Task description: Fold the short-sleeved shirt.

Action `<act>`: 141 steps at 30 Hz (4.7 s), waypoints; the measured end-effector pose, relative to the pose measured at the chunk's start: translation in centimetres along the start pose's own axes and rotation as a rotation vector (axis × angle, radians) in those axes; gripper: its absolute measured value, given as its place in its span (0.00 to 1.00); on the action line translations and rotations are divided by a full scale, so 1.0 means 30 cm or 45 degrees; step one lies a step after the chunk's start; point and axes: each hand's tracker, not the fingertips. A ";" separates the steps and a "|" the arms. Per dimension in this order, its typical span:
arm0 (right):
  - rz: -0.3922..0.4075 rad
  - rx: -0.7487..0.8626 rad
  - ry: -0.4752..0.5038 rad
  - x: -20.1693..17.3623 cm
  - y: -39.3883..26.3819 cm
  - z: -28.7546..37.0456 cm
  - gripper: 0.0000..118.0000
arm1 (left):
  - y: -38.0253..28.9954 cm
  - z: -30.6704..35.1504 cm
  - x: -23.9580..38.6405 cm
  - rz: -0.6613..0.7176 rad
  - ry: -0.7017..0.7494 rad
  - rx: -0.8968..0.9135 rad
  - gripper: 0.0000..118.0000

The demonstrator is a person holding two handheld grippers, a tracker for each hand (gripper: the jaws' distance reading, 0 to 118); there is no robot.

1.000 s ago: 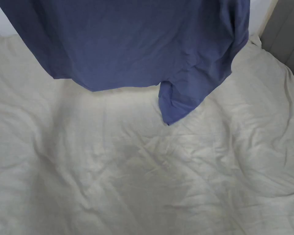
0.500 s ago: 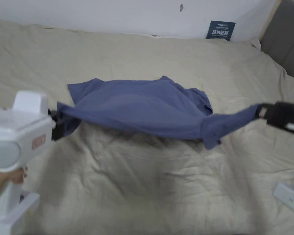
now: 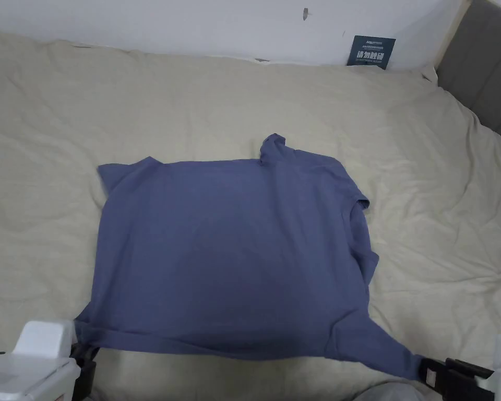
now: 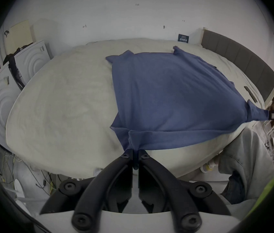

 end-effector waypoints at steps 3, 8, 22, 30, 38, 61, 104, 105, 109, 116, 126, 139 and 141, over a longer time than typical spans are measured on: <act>0.040 0.017 -0.058 -0.036 -0.024 0.007 0.05 | 0.006 0.015 -0.040 0.067 0.044 0.002 0.38; 0.112 0.127 -0.155 -0.178 0.064 0.098 0.88 | 0.078 0.097 -0.130 0.329 0.054 0.169 0.99; 0.297 0.849 -0.296 -0.452 0.356 0.100 1.00 | 0.474 0.195 0.132 0.162 0.289 0.878 0.94; 0.263 0.866 -0.232 -0.485 0.381 0.018 0.02 | 0.477 0.125 0.211 0.111 0.196 0.848 0.00; 0.249 0.822 -0.201 -0.497 0.380 0.011 0.01 | 0.601 0.062 0.130 0.060 0.143 0.675 0.00; 0.228 0.609 -0.195 -0.426 0.698 -0.338 0.01 | 1.200 -0.903 -0.326 0.252 0.288 -0.234 0.95; 0.006 -0.120 -0.447 -0.113 1.360 -1.148 0.02 | 1.207 -0.872 -0.344 0.174 0.184 -0.113 0.01; -0.016 -0.129 -0.433 -0.121 1.364 -1.121 0.02 | 1.204 -0.858 -0.336 0.194 0.188 -0.119 0.01; 0.048 -0.065 -0.299 -0.175 1.391 -0.924 0.01 | 1.210 -0.736 -0.325 0.252 0.154 -0.085 0.01; 0.254 0.096 -0.268 -0.278 1.505 -0.421 0.01 | 1.309 -0.408 -0.344 0.236 0.137 0.095 0.01; 0.305 0.580 -0.433 -0.477 1.814 0.157 0.02 | 1.735 0.079 -0.343 0.157 0.321 0.493 0.01; 0.185 1.130 -0.540 -0.746 2.124 0.538 0.01 | 2.175 0.458 -0.260 0.173 0.515 1.025 0.01; 0.178 1.126 -0.524 -0.740 2.126 0.521 0.01 | 2.183 0.428 -0.275 0.191 0.523 1.042 0.01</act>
